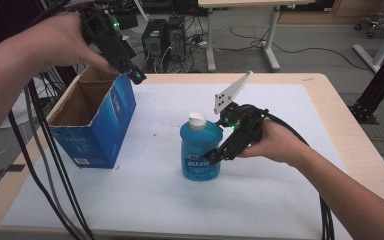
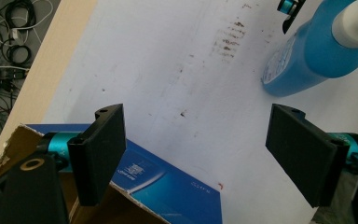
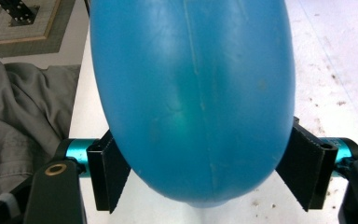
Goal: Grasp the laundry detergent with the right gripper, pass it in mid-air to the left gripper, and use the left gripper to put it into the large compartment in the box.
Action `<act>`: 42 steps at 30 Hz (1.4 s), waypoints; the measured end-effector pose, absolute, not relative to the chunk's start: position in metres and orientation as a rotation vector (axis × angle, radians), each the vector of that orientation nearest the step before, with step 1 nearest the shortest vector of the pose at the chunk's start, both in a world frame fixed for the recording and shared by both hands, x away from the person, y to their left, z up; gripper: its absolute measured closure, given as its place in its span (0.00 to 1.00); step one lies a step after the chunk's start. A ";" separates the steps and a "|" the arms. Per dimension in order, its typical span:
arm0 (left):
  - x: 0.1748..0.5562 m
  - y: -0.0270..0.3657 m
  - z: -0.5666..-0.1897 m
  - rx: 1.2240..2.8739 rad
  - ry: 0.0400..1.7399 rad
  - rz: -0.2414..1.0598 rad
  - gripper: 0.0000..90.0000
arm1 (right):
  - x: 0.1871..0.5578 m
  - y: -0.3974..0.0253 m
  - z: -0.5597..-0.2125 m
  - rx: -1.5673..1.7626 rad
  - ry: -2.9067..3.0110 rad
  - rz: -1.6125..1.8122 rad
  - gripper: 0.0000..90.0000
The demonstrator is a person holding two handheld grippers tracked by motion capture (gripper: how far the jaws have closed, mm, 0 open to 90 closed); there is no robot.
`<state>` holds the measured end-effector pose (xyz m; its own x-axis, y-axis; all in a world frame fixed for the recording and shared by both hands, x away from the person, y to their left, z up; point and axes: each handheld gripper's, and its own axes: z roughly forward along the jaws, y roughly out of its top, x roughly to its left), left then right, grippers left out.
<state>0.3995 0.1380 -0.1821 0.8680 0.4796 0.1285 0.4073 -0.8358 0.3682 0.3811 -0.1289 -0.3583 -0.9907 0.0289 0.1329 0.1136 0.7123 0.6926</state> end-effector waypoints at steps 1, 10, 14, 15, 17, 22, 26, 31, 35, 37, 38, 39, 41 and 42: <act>0.400 0.138 -0.182 2.710 0.663 0.308 0.23 | 0.381 -0.129 -0.358 -0.116 -2.802 -1.147 0.28; 0.400 0.139 -0.183 2.711 0.664 0.305 0.23 | 0.382 -0.128 -0.360 -0.105 -2.812 -1.148 0.34; 0.401 0.138 -0.183 2.709 0.663 0.302 0.23 | 0.382 -0.128 -0.359 -0.096 -2.819 -1.151 0.34; 0.400 0.138 -0.183 2.708 0.662 0.303 0.23 | 0.382 -0.129 -0.359 -0.103 -2.819 -1.147 0.34; 0.400 0.138 -0.183 2.710 0.662 0.303 0.23 | 0.382 -0.129 -0.360 -0.098 -2.821 -1.148 0.36; 0.400 0.138 -0.182 2.709 0.659 0.304 0.23 | 0.381 -0.129 -0.359 -0.081 -2.825 -1.158 0.38; 0.400 0.137 -0.182 2.716 0.654 0.305 0.23 | 0.381 -0.129 -0.359 -0.076 -2.827 -1.160 0.39; 0.399 0.137 -0.182 2.713 0.651 0.307 0.23 | 0.381 -0.129 -0.360 -0.071 -2.830 -1.158 0.41; 0.398 0.137 -0.182 2.714 0.649 0.304 0.23 | 0.380 -0.128 -0.360 -0.053 -2.835 -1.162 0.42; 0.398 0.137 -0.182 2.715 0.648 0.306 0.23 | 0.380 -0.128 -0.360 -0.052 -2.831 -1.161 0.43; 0.398 0.137 -0.182 2.714 0.648 0.307 0.23 | 0.380 -0.128 -0.360 -0.050 -2.830 -1.161 0.43; 0.398 0.137 -0.182 2.712 0.651 0.306 0.23 | 0.380 -0.128 -0.360 -0.050 -2.830 -1.160 0.43; 0.398 0.137 -0.183 2.713 0.650 0.305 0.23 | 0.380 -0.128 -0.360 -0.056 -2.828 -1.158 0.43; 0.398 0.137 -0.183 2.716 0.647 0.303 0.23 | 0.380 -0.128 -0.361 -0.050 -2.828 -1.165 0.44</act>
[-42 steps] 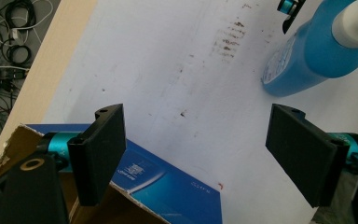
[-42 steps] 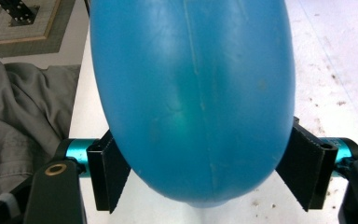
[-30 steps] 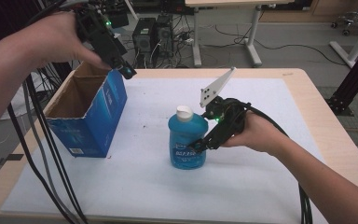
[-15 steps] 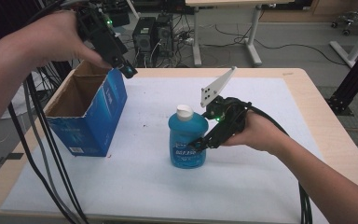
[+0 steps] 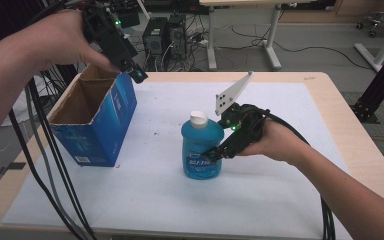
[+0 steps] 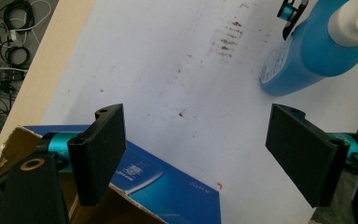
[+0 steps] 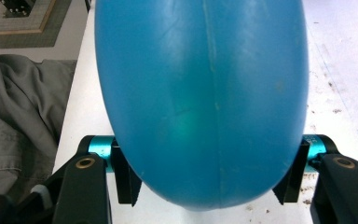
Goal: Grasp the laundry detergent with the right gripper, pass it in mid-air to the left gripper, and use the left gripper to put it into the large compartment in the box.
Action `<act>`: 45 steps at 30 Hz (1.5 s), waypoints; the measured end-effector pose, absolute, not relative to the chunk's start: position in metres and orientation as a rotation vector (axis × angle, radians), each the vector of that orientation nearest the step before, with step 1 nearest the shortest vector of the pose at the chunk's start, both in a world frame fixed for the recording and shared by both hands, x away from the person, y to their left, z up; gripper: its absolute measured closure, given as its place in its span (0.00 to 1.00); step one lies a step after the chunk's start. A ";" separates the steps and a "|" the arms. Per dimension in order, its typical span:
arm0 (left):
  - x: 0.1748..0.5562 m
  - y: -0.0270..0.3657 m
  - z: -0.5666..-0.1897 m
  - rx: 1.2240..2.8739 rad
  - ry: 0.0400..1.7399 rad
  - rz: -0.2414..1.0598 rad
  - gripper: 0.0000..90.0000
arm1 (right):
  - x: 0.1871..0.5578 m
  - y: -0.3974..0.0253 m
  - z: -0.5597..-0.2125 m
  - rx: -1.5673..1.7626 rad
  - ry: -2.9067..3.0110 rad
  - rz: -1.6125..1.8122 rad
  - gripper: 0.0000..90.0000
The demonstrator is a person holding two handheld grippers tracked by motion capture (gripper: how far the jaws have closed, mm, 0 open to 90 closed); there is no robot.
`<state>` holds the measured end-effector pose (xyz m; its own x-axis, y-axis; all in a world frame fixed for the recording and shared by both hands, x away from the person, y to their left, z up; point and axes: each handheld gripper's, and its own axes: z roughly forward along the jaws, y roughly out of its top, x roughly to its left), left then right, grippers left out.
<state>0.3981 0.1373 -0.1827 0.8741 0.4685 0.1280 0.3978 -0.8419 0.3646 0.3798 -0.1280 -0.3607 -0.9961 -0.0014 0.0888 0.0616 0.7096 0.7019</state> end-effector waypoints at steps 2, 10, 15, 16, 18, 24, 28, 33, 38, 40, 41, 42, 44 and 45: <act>0.398 0.137 -0.183 2.719 0.646 0.305 0.23 | 0.379 -0.128 -0.361 -0.051 -2.825 -1.168 0.44; 0.397 0.138 -0.183 2.718 0.647 0.304 0.23 | 0.380 -0.128 -0.362 -0.038 -2.820 -1.173 0.46; 0.397 0.137 -0.183 2.717 0.649 0.306 0.23 | 0.379 -0.129 -0.362 -0.029 -2.821 -1.183 0.47; 0.397 0.137 -0.183 2.717 0.650 0.306 0.23 | 0.379 -0.129 -0.362 -0.031 -2.821 -1.184 0.47; 0.397 0.137 -0.183 2.718 0.647 0.304 0.23 | 0.379 -0.129 -0.362 -0.032 -2.821 -1.185 0.47; 0.396 0.137 -0.183 2.717 0.644 0.304 0.23 | 0.379 -0.129 -0.363 -0.026 -2.821 -1.201 0.48; 0.396 0.137 -0.184 2.720 0.643 0.303 0.23 | 0.378 -0.130 -0.364 -0.024 -2.820 -1.218 0.49; 0.395 0.136 -0.185 2.724 0.636 0.299 0.23 | 0.378 -0.131 -0.364 -0.011 -2.819 -1.231 0.51; 0.393 0.135 -0.184 2.726 0.625 0.295 0.23 | 0.378 -0.132 -0.364 -0.024 -2.816 -1.229 0.52; 0.393 0.134 -0.185 2.722 0.621 0.290 0.23 | 0.378 -0.132 -0.364 -0.016 -2.818 -1.231 0.52; 0.393 0.134 -0.184 2.726 0.612 0.285 0.23 | 0.377 -0.132 -0.363 -0.015 -2.820 -1.226 0.52; 0.392 0.133 -0.185 2.722 0.609 0.281 0.23 | 0.377 -0.132 -0.363 -0.015 -2.822 -1.224 0.52; 0.392 0.132 -0.185 2.727 0.597 0.275 0.23 | 0.378 -0.132 -0.362 -0.022 -2.821 -1.222 0.52; 0.391 0.131 -0.185 2.726 0.586 0.271 0.23 | 0.378 -0.133 -0.361 -0.028 -2.822 -1.226 0.52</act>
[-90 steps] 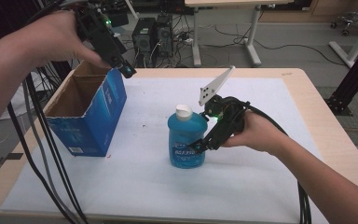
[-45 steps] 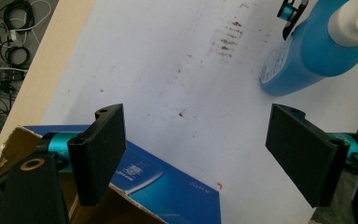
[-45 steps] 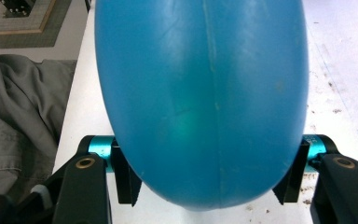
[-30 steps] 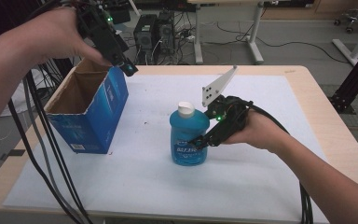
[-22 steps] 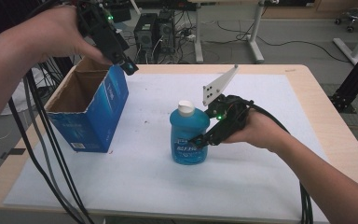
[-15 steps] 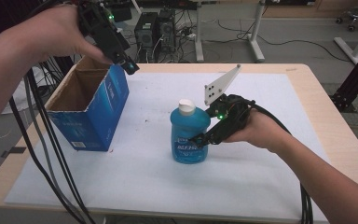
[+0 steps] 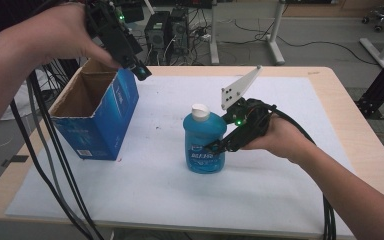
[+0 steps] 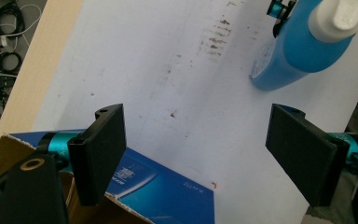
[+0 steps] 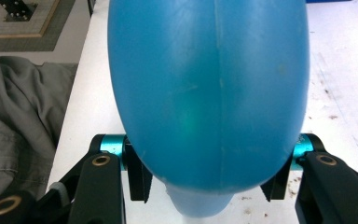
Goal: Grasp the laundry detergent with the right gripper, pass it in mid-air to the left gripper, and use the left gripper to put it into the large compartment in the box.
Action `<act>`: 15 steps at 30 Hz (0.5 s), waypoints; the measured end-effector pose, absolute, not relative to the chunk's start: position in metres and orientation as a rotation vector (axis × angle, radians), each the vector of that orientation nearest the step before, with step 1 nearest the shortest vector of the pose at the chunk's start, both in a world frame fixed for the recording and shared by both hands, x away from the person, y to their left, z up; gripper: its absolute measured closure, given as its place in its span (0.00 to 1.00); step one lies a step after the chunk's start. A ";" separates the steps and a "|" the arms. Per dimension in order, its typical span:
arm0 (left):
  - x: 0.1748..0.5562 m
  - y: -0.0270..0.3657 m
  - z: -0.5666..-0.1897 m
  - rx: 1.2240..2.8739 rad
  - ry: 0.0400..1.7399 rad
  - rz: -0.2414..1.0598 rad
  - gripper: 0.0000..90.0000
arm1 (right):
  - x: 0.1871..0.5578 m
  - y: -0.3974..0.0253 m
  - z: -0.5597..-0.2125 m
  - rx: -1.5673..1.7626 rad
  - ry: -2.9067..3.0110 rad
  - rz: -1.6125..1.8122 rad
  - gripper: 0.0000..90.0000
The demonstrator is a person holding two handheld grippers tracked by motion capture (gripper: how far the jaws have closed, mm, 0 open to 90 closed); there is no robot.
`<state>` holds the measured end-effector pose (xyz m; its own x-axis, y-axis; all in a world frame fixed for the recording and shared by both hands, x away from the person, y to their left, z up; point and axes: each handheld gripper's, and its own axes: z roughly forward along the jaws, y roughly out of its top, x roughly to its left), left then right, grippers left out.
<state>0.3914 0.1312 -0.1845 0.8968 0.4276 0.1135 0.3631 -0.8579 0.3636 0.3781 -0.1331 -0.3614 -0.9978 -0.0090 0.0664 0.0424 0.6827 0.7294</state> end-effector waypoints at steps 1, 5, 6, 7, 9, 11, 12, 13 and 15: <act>0.391 0.130 -0.184 2.733 0.568 0.262 0.23 | 0.378 -0.134 -0.361 -0.036 -2.822 -1.225 0.52; 0.389 0.123 -0.182 2.737 0.514 0.230 0.23 | 0.381 -0.138 -0.355 -0.056 -2.821 -1.233 0.53; 0.388 0.121 -0.182 2.739 0.497 0.222 0.23 | 0.382 -0.138 -0.353 -0.056 -2.822 -1.232 0.53; 0.387 0.118 -0.181 2.750 0.471 0.213 0.23 | 0.382 -0.139 -0.351 -0.056 -2.821 -1.234 0.53; 0.386 0.112 -0.180 2.755 0.439 0.195 0.23 | 0.383 -0.139 -0.346 -0.050 -2.818 -1.249 0.53; 0.384 0.106 -0.178 2.757 0.408 0.180 0.23 | 0.384 -0.138 -0.339 -0.046 -2.815 -1.256 0.53; 0.384 0.104 -0.177 2.763 0.388 0.170 0.23 | 0.385 -0.137 -0.335 -0.044 -2.818 -1.254 0.53; 0.384 0.101 -0.177 2.767 0.372 0.162 0.23 | 0.385 -0.136 -0.332 -0.038 -2.822 -1.251 0.53; 0.383 0.096 -0.175 2.775 0.340 0.149 0.23 | 0.386 -0.135 -0.324 -0.026 -2.827 -1.246 0.53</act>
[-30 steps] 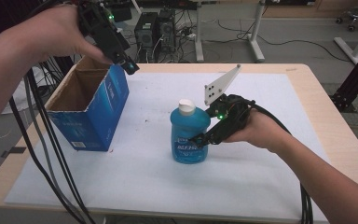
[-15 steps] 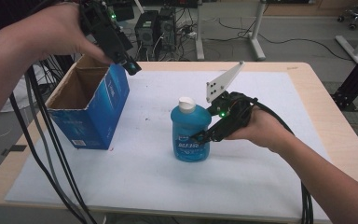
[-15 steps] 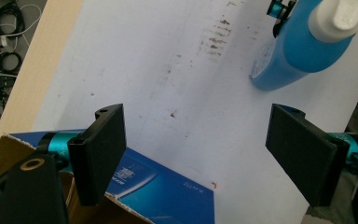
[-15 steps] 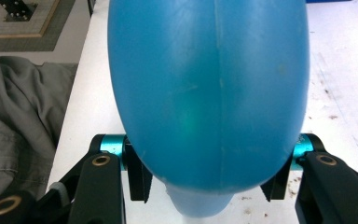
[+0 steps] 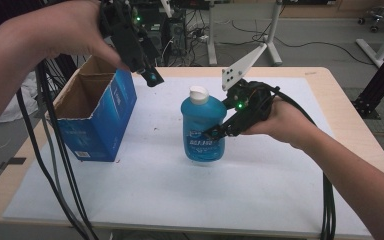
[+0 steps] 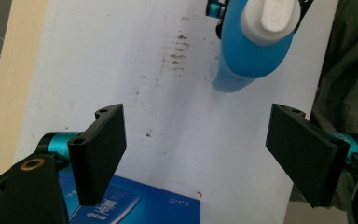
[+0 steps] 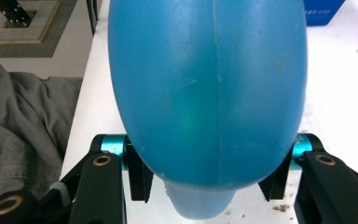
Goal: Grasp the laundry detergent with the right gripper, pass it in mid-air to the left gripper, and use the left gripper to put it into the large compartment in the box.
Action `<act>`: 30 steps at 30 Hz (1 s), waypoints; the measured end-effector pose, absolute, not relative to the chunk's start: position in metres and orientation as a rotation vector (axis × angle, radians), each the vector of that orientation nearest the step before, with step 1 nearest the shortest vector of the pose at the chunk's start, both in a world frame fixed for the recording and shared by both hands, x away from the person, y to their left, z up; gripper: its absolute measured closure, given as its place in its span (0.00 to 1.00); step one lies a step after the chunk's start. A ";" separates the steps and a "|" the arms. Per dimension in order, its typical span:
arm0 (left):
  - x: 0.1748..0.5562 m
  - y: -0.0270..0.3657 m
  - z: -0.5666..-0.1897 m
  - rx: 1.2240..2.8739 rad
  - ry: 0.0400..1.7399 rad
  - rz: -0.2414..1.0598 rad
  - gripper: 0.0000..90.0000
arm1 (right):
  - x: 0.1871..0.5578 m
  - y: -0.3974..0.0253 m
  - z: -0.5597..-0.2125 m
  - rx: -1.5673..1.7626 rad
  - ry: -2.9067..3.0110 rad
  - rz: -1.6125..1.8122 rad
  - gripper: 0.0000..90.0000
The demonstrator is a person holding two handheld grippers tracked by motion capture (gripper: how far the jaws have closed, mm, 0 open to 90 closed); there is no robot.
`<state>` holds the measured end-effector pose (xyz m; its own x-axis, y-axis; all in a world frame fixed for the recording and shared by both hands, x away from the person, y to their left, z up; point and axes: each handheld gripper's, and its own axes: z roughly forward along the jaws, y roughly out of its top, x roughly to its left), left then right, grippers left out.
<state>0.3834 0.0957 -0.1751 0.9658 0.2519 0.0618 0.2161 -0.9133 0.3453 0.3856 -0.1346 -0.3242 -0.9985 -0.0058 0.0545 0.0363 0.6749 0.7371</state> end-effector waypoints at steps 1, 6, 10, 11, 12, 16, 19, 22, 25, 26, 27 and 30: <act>0.383 0.093 -0.174 2.780 0.322 0.143 0.23 | 0.386 -0.134 -0.321 -0.009 -2.830 -1.244 0.53; 0.382 0.080 -0.173 2.787 0.256 0.096 0.23 | 0.390 -0.129 -0.304 0.015 -2.847 -1.239 0.53; 0.381 0.070 -0.174 2.797 0.218 0.063 0.23 | 0.393 -0.127 -0.292 0.025 -2.852 -1.238 0.53; 0.381 0.068 -0.174 2.799 0.217 0.059 0.23 | 0.393 -0.126 -0.290 0.020 -2.856 -1.234 0.53; 0.380 0.066 -0.175 2.803 0.212 0.053 0.23 | 0.393 -0.125 -0.287 0.023 -2.858 -1.231 0.53; 0.380 0.058 -0.179 2.829 0.184 0.042 0.23 | 0.395 -0.121 -0.279 0.042 -2.865 -1.225 0.53; 0.380 0.053 -0.181 2.831 0.172 0.043 0.23 | 0.395 -0.119 -0.275 0.043 -2.868 -1.215 0.53; 0.381 0.048 -0.184 2.842 0.159 0.055 0.23 | 0.395 -0.117 -0.273 0.036 -2.873 -1.207 0.53; 0.382 0.045 -0.189 2.839 0.163 0.059 0.23 | 0.396 -0.116 -0.273 0.028 -2.868 -1.207 0.53; 0.382 0.044 -0.190 2.838 0.161 0.059 0.23 | 0.396 -0.116 -0.273 0.025 -2.868 -1.204 0.53; 0.382 0.043 -0.191 2.838 0.159 0.065 0.23 | 0.396 -0.116 -0.273 0.027 -2.868 -1.201 0.53; 0.383 0.040 -0.196 2.841 0.156 0.072 0.23 | 0.396 -0.117 -0.273 0.020 -2.865 -1.198 0.53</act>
<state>0.3829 0.0404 -0.1956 0.9929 0.1142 0.0335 0.0994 -0.9507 0.2936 0.3962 -0.1165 -0.2734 -0.9993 -0.0255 0.0279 0.0020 0.7024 0.7118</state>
